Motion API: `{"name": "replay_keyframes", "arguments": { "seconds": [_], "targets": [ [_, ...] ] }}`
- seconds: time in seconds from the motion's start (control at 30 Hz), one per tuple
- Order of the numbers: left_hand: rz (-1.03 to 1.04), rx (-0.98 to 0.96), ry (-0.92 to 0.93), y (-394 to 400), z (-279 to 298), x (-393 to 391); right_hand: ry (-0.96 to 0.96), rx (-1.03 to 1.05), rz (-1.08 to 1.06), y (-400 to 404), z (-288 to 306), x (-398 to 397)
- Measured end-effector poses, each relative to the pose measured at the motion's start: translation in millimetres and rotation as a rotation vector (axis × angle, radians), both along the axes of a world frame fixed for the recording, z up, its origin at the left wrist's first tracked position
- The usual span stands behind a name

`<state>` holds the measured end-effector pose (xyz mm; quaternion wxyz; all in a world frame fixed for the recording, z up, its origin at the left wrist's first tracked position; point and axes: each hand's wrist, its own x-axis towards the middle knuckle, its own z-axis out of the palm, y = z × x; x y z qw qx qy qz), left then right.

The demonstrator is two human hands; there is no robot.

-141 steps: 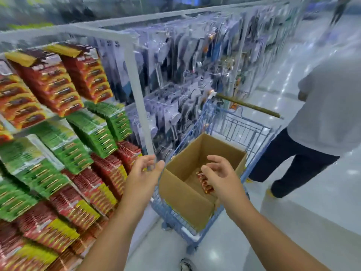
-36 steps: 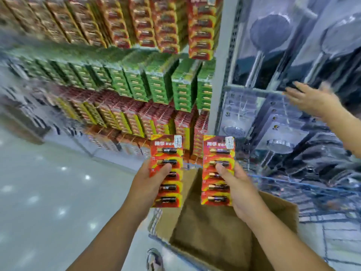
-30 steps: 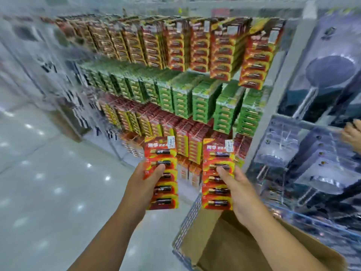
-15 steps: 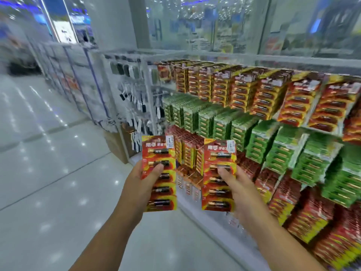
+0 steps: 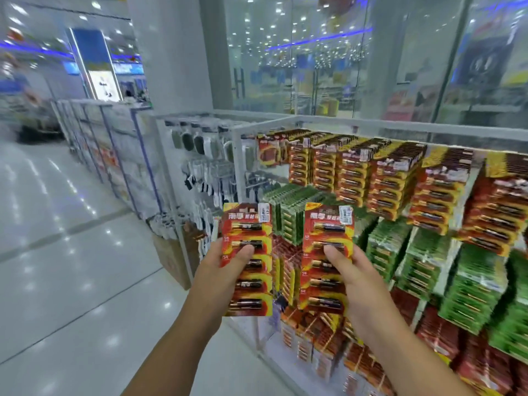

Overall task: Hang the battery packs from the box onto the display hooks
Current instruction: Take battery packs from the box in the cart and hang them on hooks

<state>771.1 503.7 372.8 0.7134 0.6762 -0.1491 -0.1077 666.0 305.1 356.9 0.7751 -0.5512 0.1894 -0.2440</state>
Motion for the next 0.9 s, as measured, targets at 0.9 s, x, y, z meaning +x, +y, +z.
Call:
{"name": "replay_keyframes", "arguments": {
  "seconds": [0.9],
  "targets": [
    [-0.469,-0.002,-0.029,-218.4,32.3,374.9,0.026,-0.068,-0.459,-121.7,32.3,313.1]
  ]
}}
